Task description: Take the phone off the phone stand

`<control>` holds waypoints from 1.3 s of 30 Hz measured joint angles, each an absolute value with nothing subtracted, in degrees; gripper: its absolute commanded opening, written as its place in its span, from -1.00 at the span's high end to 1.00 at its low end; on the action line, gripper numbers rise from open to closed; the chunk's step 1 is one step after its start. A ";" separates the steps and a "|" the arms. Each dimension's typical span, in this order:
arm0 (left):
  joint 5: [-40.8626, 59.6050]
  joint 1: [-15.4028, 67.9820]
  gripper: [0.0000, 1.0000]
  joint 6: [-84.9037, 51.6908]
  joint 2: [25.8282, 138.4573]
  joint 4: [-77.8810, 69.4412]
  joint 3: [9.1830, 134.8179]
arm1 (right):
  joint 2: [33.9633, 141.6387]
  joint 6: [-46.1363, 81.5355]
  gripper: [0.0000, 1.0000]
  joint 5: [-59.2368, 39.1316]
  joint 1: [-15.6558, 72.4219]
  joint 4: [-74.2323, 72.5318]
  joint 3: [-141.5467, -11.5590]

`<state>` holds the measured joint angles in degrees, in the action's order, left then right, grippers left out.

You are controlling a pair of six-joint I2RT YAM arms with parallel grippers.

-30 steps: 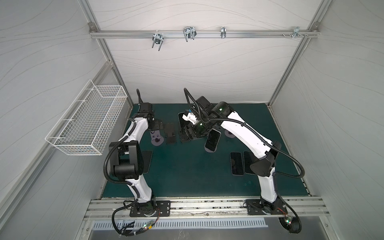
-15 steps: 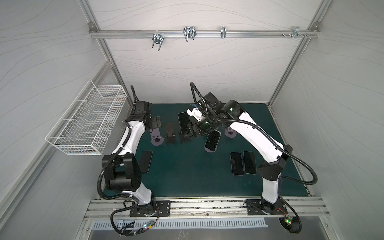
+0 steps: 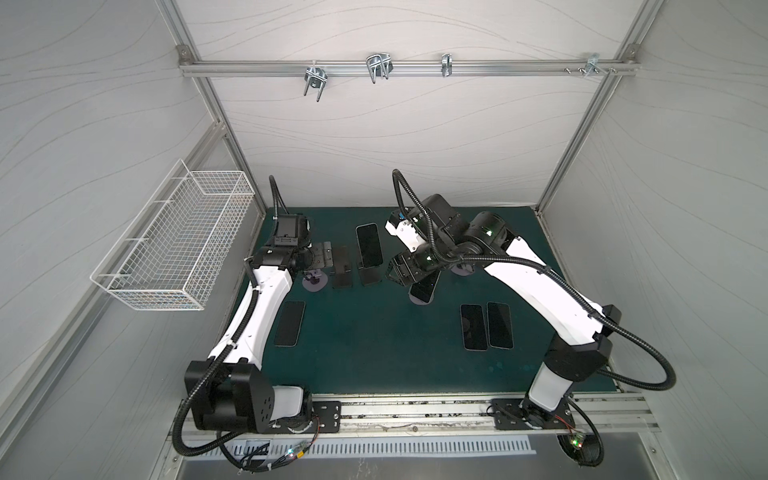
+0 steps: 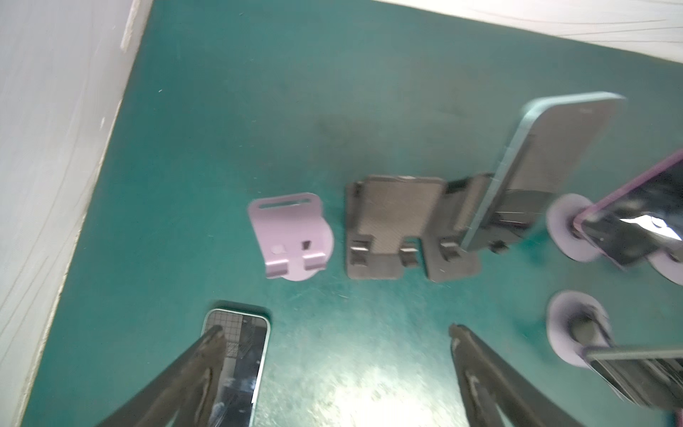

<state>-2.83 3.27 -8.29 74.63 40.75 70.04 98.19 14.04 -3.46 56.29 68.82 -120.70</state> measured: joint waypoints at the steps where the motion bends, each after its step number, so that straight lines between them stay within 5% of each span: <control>1: -2.85 3.97 -0.90 -8.49 73.80 40.75 69.80 | 97.47 13.58 -0.44 -3.05 56.29 68.73 -119.92; 19: 1.41 17.76 -0.87 -7.22 60.73 36.88 63.24 | 84.86 11.31 -0.50 2.83 52.99 62.50 -105.54; 25: 5.78 23.40 -0.89 -5.63 61.41 32.36 61.89 | 79.29 12.91 -0.85 3.95 50.61 61.14 -99.04; 27: 6.96 26.15 -0.94 -4.43 62.81 30.85 61.87 | 77.73 13.65 -0.98 3.79 48.97 60.82 -97.43; 39: 12.75 32.82 -0.98 -0.45 74.13 22.98 61.95 | 75.16 20.16 -0.98 -8.47 30.20 60.36 -90.65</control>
